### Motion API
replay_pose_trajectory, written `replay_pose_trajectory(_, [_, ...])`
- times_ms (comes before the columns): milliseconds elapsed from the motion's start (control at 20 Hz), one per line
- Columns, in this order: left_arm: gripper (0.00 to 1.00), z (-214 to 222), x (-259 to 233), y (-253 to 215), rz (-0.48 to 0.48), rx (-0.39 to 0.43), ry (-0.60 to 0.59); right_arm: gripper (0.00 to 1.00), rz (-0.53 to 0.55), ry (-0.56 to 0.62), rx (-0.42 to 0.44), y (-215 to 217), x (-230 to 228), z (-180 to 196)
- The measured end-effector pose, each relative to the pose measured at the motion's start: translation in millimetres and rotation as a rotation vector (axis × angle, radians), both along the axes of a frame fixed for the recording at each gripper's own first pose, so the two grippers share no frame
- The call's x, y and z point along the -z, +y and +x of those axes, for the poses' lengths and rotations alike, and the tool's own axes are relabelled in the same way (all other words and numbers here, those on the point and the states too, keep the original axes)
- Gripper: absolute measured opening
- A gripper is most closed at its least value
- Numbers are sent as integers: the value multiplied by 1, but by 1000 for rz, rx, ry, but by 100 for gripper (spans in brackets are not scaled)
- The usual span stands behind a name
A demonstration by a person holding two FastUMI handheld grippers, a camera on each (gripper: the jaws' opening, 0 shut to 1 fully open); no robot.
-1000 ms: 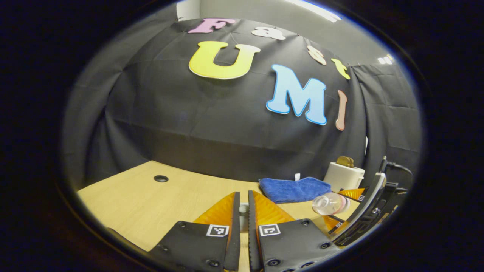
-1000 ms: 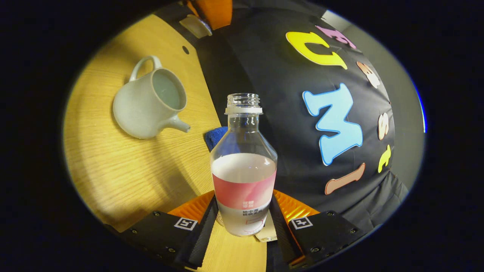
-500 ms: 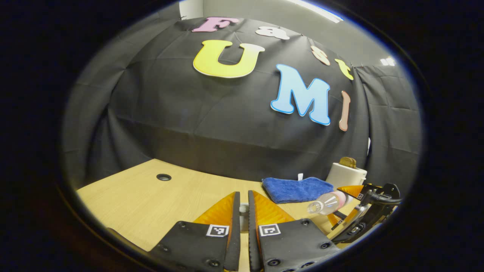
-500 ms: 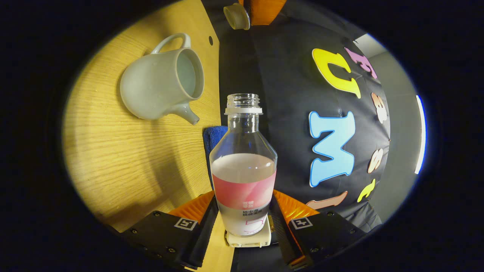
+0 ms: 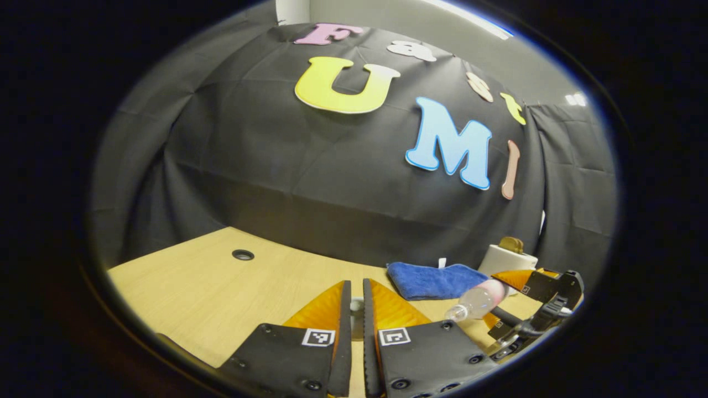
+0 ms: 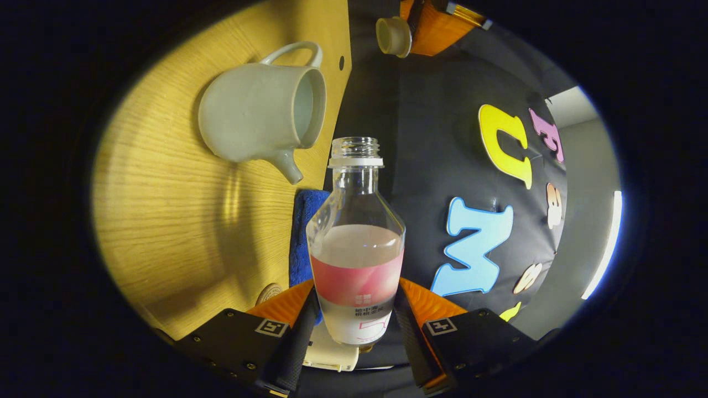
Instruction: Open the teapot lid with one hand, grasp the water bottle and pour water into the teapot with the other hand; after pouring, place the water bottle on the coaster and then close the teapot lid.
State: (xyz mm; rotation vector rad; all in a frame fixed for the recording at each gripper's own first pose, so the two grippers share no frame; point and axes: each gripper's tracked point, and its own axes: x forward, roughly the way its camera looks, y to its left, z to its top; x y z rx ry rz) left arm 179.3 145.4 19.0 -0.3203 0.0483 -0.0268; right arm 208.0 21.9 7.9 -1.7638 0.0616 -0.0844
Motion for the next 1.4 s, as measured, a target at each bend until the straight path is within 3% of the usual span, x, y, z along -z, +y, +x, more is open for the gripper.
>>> replay_pose_trajectory(350, [18,2,5,5,-30,-6,7,75,-45,-2,-27,7,-6,5])
replay_pose_trajectory(500, [15,1,4,6,-33,-6,5,75,-101,-13,-40,12,-14,8])
replay_pose_trajectory(1400, [18,3,11,7,-86,9,18,75,-424,-87,-146,45,-57,3])
